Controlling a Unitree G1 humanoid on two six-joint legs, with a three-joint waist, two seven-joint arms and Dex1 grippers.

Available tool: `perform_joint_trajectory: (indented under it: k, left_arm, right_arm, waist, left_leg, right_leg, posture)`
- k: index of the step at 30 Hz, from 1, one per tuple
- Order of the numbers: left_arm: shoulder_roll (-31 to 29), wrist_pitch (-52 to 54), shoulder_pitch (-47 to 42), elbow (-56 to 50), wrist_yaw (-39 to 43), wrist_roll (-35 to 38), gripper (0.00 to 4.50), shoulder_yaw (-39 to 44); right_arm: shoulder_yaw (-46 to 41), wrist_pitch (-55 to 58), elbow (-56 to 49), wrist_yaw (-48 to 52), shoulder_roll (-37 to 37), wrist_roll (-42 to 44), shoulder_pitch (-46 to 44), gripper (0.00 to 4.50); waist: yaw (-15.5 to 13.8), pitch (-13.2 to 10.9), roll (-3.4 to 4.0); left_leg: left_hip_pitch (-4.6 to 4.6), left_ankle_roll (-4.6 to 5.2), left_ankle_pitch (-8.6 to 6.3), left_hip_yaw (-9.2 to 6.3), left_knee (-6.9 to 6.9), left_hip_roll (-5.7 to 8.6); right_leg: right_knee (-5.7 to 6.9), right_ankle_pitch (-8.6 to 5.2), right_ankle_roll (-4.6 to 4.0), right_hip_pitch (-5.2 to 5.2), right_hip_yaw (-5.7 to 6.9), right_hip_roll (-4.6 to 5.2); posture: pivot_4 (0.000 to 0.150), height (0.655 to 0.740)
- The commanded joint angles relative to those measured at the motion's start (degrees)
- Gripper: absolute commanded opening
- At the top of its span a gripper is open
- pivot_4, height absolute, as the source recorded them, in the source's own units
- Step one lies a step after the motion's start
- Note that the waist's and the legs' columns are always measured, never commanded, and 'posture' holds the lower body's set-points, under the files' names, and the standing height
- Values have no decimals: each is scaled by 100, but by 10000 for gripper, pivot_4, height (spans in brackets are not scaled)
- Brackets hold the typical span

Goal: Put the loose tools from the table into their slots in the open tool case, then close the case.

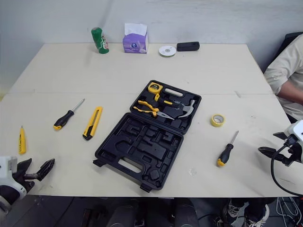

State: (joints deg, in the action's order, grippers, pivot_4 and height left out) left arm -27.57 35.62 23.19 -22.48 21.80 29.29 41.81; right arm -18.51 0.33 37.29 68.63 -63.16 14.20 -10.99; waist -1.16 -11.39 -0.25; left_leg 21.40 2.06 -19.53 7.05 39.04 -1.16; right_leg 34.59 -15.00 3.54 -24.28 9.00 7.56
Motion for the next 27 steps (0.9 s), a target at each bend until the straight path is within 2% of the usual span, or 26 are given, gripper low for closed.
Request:
perform_joint_trajectory:
  k: [1,8,18,21,27]
  left_arm:
    - [-15,-88,-72,-144,-66,-37,44572,-55]
    - [-47,-69,-493,109,-277,-240,44572,-419]
    - [-317,12,-849,170,-44,-187,44572,-660]
    - [-440,108,-1123,106,56,-124,44572,-846]
    - [-1027,406,-2333,88,521,-18,44572,-1640]
  right_arm:
    - [-244,-29,-240,-134,-57,97,29,45000]
    - [-242,-103,-452,-431,41,85,130,45000]
    - [-448,130,-1172,-775,264,320,375,45000]
    - [-643,505,-1849,-883,358,560,577,45000]
    - [-639,1504,-3807,-1284,747,986,1027,45000]
  waist:
    - [-1,0,0]
    - [-12,1,2]
    - [-10,2,4]
    - [-19,2,6]
    - [-43,5,2]
  left_leg:
    - [0,0,0,0,0,0]
    - [0,2,4,1,0,1]
    - [0,8,10,2,1,0]
    - [-1,7,10,4,1,1]
    - [0,-7,10,-4,1,0]
  right_leg:
    - [0,0,0,0,0,0]
    - [5,0,0,0,0,0]
    - [9,1,1,0,0,-3]
    - [12,1,1,0,-2,-2]
    - [18,0,0,0,0,-3]
  posture:
    - [1500,7278]
    - [1500,7278]
    - [1500,7278]
    - [1500,7278]
    - [1500,7278]
